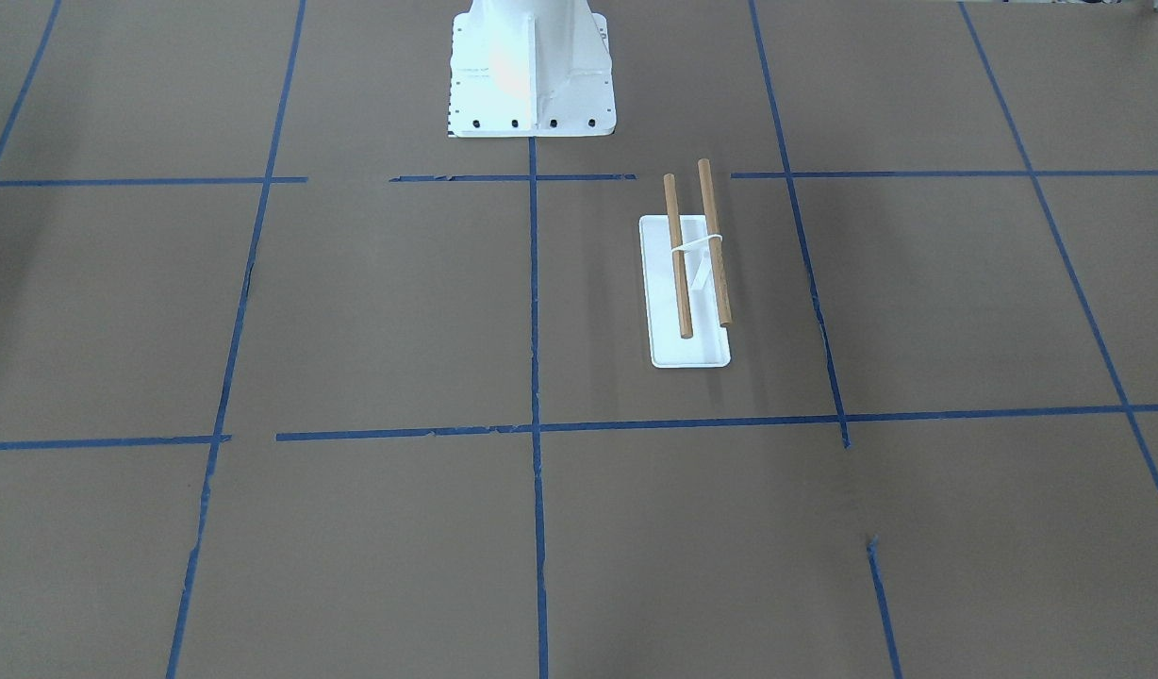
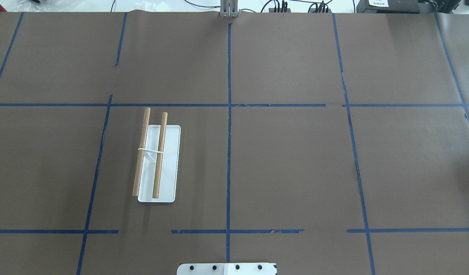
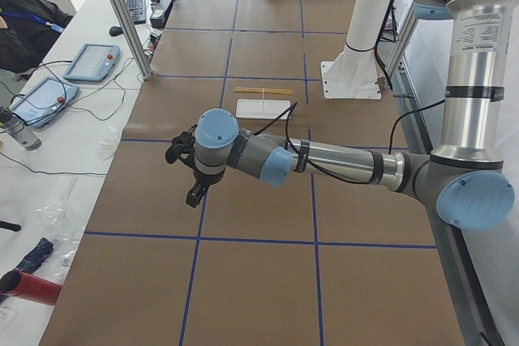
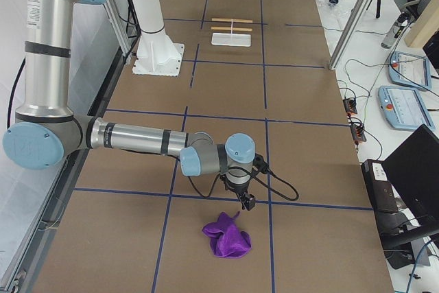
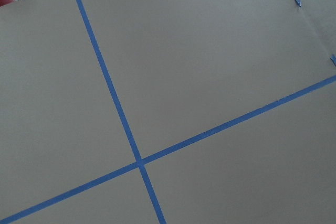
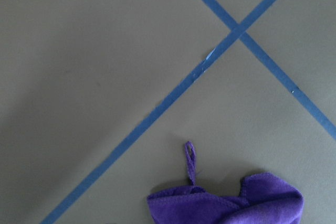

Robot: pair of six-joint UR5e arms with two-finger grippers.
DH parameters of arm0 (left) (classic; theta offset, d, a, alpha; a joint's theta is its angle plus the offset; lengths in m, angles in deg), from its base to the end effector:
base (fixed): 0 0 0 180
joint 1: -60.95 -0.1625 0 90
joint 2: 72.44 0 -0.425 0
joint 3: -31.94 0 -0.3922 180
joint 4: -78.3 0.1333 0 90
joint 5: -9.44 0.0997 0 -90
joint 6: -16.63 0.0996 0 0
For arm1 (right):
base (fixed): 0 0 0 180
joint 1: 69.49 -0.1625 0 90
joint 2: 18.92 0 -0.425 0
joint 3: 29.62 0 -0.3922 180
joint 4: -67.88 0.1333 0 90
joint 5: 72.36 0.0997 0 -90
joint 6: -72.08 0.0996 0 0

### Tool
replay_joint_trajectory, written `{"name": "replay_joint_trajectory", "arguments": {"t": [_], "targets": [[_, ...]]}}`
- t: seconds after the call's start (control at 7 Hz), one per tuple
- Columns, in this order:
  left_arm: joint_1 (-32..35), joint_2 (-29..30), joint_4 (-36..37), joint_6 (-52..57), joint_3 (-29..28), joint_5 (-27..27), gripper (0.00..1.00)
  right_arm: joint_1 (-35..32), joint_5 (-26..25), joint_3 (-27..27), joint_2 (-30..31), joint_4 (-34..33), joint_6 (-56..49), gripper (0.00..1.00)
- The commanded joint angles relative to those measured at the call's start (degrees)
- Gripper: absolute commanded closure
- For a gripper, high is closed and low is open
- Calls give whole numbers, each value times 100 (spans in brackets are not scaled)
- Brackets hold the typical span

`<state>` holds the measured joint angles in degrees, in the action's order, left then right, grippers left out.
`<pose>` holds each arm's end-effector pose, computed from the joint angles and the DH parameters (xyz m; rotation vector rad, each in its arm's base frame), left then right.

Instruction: Hang towel on rack

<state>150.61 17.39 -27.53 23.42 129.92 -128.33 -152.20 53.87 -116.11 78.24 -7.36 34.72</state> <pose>-0.0566 -0.5058 0.5555 0.4349 0.8004 0.2877 0.0183 -0.4435 0.7298 0.2367 -0.6083 -0.7748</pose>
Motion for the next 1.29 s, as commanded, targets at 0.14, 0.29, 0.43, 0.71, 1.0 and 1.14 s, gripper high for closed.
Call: {"name": "replay_joint_trajectory", "arguments": {"t": [0.14, 0.29, 0.43, 0.71, 1.0, 1.14], "targets": [[-2, -1, -43, 7, -7, -4, 0, 0, -440, 422, -13, 9, -483, 23], [-2, -9, -43, 7, -7, -4, 0, 0, -711, 475, -57, -9, -588, 30], [-2, -9, -43, 7, -16, -4, 0, 0, -818, 502, -57, -9, -676, 45], [-2, -9, -43, 7, -7, -4, 0, 0, -828, 633, -57, -44, -642, 99], [-2, -9, -43, 7, 28, -4, 0, 0, -741, 608, -57, -18, -633, 100], [7, -9, -43, 7, 20, -4, 0, 0, -714, 494, -92, -61, -615, 100]]}}
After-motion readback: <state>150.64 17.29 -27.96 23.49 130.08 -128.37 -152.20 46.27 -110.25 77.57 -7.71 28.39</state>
